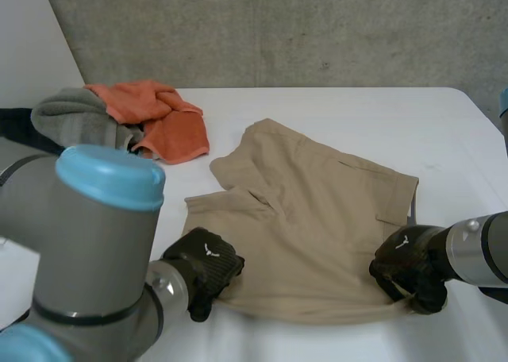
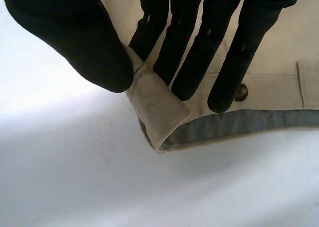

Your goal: Fold the laundry.

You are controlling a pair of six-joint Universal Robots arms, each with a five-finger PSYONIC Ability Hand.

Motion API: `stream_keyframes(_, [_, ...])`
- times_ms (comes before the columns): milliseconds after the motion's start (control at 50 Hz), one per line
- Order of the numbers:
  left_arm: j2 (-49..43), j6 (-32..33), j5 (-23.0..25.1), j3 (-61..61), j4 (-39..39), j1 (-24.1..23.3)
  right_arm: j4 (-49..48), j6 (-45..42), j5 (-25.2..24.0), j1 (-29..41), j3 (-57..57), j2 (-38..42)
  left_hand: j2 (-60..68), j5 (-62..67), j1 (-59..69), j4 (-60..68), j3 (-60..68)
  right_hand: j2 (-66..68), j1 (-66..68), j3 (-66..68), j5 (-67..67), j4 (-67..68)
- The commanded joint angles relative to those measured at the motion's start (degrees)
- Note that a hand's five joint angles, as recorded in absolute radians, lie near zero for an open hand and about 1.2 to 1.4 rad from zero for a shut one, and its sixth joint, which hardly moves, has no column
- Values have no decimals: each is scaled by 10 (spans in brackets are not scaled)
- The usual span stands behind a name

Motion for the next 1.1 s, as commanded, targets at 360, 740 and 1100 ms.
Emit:
stream_keyframes(360, [-194, 48, 30, 317, 133, 100, -228, 116, -3, -3, 34, 19, -548, -534, -516, -548, -542, 127, 181, 113, 123, 113])
stream_keyframes(740, [-545, 161, 262, 827, -36, 127, -281, 122, 4, 8, 81, 12, -289, -274, -257, -289, -283, 127, 181, 113, 123, 113])
stream_keyframes(1100, [-601, 322, 230, 854, -58, 121, -285, 125, -4, -15, 85, -25, 5, 19, 37, 5, 11, 127, 181, 113, 123, 113])
